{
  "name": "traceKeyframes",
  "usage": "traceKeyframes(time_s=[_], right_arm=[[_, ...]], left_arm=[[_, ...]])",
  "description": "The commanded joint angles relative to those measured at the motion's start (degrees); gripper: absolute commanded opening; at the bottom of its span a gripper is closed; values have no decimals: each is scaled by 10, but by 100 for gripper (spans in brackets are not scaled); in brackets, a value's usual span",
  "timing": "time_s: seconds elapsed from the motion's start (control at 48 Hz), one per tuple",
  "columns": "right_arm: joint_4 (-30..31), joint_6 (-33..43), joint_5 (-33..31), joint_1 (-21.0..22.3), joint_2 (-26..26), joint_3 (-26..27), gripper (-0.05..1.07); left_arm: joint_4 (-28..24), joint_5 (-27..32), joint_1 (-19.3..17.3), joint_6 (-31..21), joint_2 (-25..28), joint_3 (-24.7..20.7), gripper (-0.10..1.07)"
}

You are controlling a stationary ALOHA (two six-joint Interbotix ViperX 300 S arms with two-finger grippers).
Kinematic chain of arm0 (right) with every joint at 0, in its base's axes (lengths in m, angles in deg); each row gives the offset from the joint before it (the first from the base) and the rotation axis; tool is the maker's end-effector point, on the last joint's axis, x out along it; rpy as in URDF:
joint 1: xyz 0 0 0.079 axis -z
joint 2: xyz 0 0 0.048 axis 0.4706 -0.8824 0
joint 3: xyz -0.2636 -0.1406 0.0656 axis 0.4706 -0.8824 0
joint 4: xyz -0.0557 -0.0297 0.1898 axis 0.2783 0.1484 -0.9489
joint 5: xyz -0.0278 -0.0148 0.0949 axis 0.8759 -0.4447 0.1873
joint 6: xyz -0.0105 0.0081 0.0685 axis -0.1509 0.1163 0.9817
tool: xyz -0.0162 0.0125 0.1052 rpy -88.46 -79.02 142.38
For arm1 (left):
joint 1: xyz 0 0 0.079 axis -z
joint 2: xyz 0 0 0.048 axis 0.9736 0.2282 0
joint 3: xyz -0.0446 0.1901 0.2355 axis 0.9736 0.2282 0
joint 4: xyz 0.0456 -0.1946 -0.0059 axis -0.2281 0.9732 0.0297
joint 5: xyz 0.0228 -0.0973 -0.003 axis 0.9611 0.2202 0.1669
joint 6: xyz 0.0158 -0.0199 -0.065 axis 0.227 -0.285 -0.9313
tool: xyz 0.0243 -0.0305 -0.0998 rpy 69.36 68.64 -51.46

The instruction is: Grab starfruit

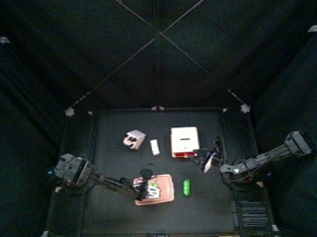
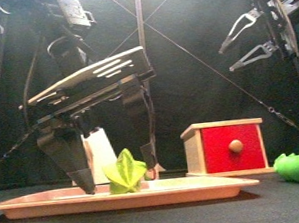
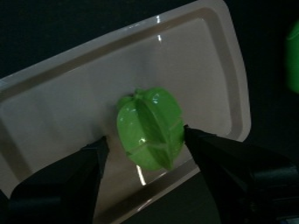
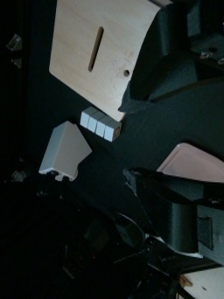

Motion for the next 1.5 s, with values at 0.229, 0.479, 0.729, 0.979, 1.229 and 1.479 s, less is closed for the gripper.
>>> traceKeyframes(time_s=[0.229,0.479,0.729,0.979,1.229,1.479], right_arm=[[3,-1,-2,1,1,6,87],[2,-1,-2,1,1,5,87],[2,-1,-1,1,1,5,87],[1,-1,-1,1,1,5,87],[2,-1,-1,1,1,5,87],[2,-1,-2,1,1,4,87]], left_arm=[[-4,-3,-2,-18,1,-12,100],[-6,-2,-2,-18,1,-13,84],[-5,-3,-2,-16,-4,-11,77],[-7,-2,-1,-13,-20,-8,77],[-12,-3,-2,-11,-39,3,77],[-11,-3,-1,-11,-62,22,77]])
